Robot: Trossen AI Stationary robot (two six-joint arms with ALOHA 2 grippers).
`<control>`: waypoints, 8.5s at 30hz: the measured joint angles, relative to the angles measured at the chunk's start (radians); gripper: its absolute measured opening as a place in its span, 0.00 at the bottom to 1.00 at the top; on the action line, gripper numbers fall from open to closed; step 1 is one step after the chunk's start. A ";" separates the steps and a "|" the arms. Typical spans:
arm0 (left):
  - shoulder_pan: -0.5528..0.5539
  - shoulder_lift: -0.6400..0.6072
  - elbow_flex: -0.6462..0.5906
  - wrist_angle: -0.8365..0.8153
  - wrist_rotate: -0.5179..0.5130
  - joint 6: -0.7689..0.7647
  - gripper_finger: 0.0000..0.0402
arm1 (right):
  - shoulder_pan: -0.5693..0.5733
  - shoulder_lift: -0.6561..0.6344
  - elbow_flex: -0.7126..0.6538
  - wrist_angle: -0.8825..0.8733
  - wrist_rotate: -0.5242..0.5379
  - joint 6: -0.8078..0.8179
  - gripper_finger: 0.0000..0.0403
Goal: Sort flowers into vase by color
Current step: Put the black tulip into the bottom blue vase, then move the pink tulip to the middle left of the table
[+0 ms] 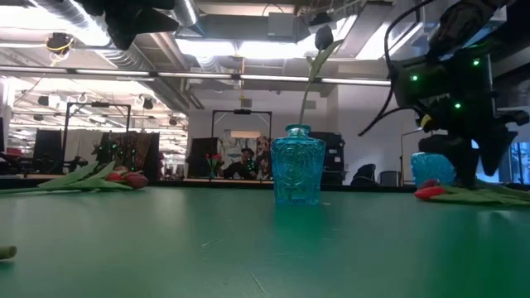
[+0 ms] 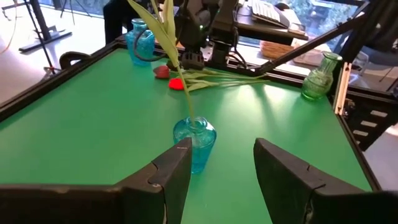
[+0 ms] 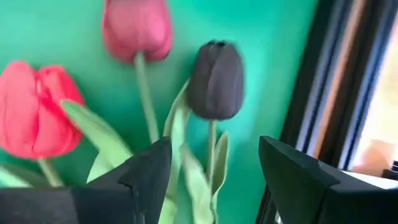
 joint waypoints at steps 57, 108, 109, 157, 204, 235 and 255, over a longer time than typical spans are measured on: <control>0.158 0.060 0.000 0.121 -0.046 -0.088 0.42 | 0.772 -0.383 0.120 0.713 0.494 -0.285 0.01; -0.153 0.115 -0.143 0.627 0.054 0.278 0.42 | 0.559 0.175 0.435 1.740 0.471 -1.321 0.01; -0.153 0.115 -0.143 0.627 0.053 0.278 0.42 | 0.553 0.179 0.431 1.736 0.471 -1.312 0.01; 0.249 -0.280 -0.142 -0.411 -0.382 -0.353 0.45 | 0.457 0.195 0.529 1.008 0.315 -0.791 0.49; 1.505 0.337 0.005 -0.595 0.092 -0.201 0.49 | 0.865 0.135 0.742 0.299 0.751 -0.401 0.67; 1.374 0.581 0.009 -0.577 0.075 -0.384 0.13 | 1.119 0.177 0.742 0.019 0.887 -0.005 0.67; 0.862 -0.007 -0.002 -0.942 -0.024 -0.645 0.00 | 1.130 0.176 0.742 0.051 0.848 0.002 0.67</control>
